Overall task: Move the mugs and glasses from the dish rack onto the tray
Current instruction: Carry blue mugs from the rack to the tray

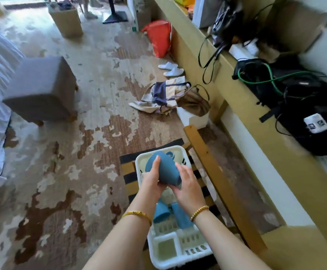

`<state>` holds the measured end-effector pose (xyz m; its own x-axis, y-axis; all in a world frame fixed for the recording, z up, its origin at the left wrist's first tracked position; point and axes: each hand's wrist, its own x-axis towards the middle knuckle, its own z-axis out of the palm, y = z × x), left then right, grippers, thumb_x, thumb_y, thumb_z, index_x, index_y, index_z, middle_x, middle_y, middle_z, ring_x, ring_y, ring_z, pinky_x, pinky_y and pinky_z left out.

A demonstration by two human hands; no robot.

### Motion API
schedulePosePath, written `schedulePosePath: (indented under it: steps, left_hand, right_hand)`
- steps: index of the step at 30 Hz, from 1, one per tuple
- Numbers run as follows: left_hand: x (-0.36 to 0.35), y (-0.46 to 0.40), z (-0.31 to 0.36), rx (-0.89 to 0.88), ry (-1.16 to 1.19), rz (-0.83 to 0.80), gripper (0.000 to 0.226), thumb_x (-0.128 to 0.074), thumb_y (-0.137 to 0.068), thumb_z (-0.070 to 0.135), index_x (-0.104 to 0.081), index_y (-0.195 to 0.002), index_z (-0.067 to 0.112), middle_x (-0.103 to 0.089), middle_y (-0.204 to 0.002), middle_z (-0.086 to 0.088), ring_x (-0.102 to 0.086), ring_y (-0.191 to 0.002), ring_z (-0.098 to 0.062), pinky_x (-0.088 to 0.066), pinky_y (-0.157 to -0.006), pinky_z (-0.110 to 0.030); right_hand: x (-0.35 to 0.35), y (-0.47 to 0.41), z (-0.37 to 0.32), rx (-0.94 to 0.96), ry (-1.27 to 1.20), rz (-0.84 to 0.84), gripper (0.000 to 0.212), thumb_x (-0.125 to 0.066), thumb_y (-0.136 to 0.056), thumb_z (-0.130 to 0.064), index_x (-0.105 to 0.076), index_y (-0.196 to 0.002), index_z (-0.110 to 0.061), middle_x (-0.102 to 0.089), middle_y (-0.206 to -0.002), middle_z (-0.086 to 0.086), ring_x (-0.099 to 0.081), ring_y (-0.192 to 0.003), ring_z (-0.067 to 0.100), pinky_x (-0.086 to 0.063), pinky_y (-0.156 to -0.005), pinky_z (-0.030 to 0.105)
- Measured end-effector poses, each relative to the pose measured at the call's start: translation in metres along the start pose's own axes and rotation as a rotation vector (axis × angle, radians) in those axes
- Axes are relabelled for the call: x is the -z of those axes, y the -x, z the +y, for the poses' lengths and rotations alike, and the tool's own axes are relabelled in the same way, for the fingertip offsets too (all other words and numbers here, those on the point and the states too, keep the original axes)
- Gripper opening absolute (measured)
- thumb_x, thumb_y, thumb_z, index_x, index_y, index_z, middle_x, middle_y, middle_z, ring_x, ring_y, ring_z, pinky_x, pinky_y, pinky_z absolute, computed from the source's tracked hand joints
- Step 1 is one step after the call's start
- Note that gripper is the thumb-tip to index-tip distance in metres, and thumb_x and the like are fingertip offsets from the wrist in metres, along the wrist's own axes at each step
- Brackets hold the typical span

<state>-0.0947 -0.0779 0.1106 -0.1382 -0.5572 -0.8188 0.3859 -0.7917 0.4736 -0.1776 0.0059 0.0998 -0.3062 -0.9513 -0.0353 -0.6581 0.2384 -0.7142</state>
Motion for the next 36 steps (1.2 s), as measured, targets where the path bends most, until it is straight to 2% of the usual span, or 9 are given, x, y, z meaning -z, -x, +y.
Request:
schedulePosePath:
  steps: [3, 6, 11, 15, 18, 22, 28, 33, 36]
  left_hand:
    - [-0.018, 0.024, 0.002, -0.042, -0.063, -0.115, 0.068, -0.063, -0.084, 0.041, -0.034, -0.136, 0.009, -0.05, -0.13, -0.017, -0.055, -0.112, -0.033, -0.052, -0.079, -0.045]
    - [-0.03, 0.045, -0.004, -0.165, -0.386, -0.21, 0.058, -0.044, -0.094, 0.044, -0.028, -0.142, 0.016, -0.045, -0.137, -0.012, -0.051, -0.119, -0.029, -0.046, -0.096, -0.044]
    - [-0.033, 0.069, -0.023, -0.836, -1.248, -0.326, 0.068, -0.047, -0.085, 0.005, -0.021, -0.146, 0.02, -0.021, -0.153, -0.006, -0.025, -0.138, -0.025, -0.027, -0.113, -0.042]
    - [-0.052, 0.094, -0.05, -1.294, -1.584, -0.405, 0.091, -0.062, -0.082, 0.026, -0.001, -0.148, 0.029, 0.003, -0.157, 0.004, 0.005, -0.144, -0.021, 0.0, -0.116, -0.037]
    - [-0.078, 0.118, -0.08, -1.528, -1.722, -0.483, 0.09, -0.064, -0.081, 0.045, -0.008, -0.149, 0.026, -0.006, -0.158, -0.001, 0.003, -0.145, -0.022, 0.01, -0.114, -0.041]
    - [-0.109, 0.152, -0.131, -1.706, -1.802, -0.676, 0.085, -0.069, -0.072, 0.05, -0.033, -0.142, 0.021, -0.037, -0.147, -0.003, -0.024, -0.14, -0.025, -0.002, -0.115, -0.051]
    - [-0.132, 0.2, -0.223, -1.553, -1.684, -0.926, 0.081, -0.073, -0.065, 0.048, -0.041, -0.135, 0.021, -0.049, -0.134, 0.0, -0.04, -0.125, -0.022, -0.015, -0.112, -0.04]
    - [-0.141, 0.24, -0.285, -1.176, -1.454, -1.08, 0.075, -0.079, -0.062, 0.044, -0.044, -0.127, 0.028, -0.054, -0.117, 0.012, -0.048, -0.104, -0.008, -0.038, -0.086, -0.02]
    - [-0.148, 0.263, -0.312, -0.947, -1.376, -1.173, 0.06, -0.08, -0.062, 0.042, -0.043, -0.109, 0.04, -0.055, -0.095, 0.024, -0.053, -0.085, 0.004, -0.037, -0.067, -0.01]
  right_hand:
    - [0.026, 0.016, -0.013, -0.026, -0.076, 0.148, 0.064, -0.067, -0.082, -0.013, -0.036, -0.138, -0.017, -0.039, -0.135, 0.003, -0.045, -0.119, 0.014, -0.042, -0.097, 0.024]
    - [0.058, 0.029, -0.02, -0.073, -0.197, 0.297, 0.06, -0.07, -0.08, -0.013, -0.042, -0.133, -0.011, -0.043, -0.129, 0.006, -0.048, -0.114, 0.014, -0.044, -0.095, 0.024]
    - [0.118, 0.059, -0.013, -0.217, -0.361, 0.421, 0.054, -0.072, -0.078, -0.019, -0.045, -0.125, -0.019, -0.047, -0.12, 0.0, -0.051, -0.112, 0.016, -0.046, -0.097, 0.036]
    - [0.166, 0.091, 0.001, -0.262, -0.376, 0.442, 0.054, -0.07, -0.08, -0.021, -0.044, -0.127, -0.018, -0.047, -0.124, 0.002, -0.048, -0.114, 0.015, -0.045, -0.1, 0.038]
    - [0.196, 0.121, 0.013, -0.274, -0.337, 0.441, 0.056, -0.071, -0.08, -0.023, -0.044, -0.128, -0.018, -0.048, -0.126, 0.002, -0.048, -0.115, 0.014, -0.046, -0.099, 0.034]
    - [0.233, 0.17, 0.037, -0.306, -0.356, 0.405, 0.053, -0.075, -0.076, -0.024, -0.049, -0.122, -0.023, -0.051, -0.122, 0.0, -0.051, -0.113, 0.016, -0.047, -0.094, 0.027]
    - [0.278, 0.257, 0.081, -0.377, -0.355, 0.521, 0.05, -0.076, -0.075, -0.027, -0.053, -0.119, -0.026, -0.055, -0.118, -0.003, -0.05, -0.11, 0.01, -0.042, -0.091, 0.022]
    - [0.302, 0.333, 0.111, -0.362, -0.81, 0.661, 0.025, -0.051, -0.093, -0.016, -0.059, -0.115, -0.021, -0.061, -0.121, 0.001, -0.056, -0.11, 0.009, -0.045, -0.086, 0.021]
    - [0.308, 0.37, 0.125, -0.432, -0.877, 0.764, 0.039, -0.037, -0.091, 0.003, -0.06, -0.113, -0.021, -0.058, -0.124, 0.002, -0.052, -0.113, 0.012, -0.042, -0.086, 0.022]
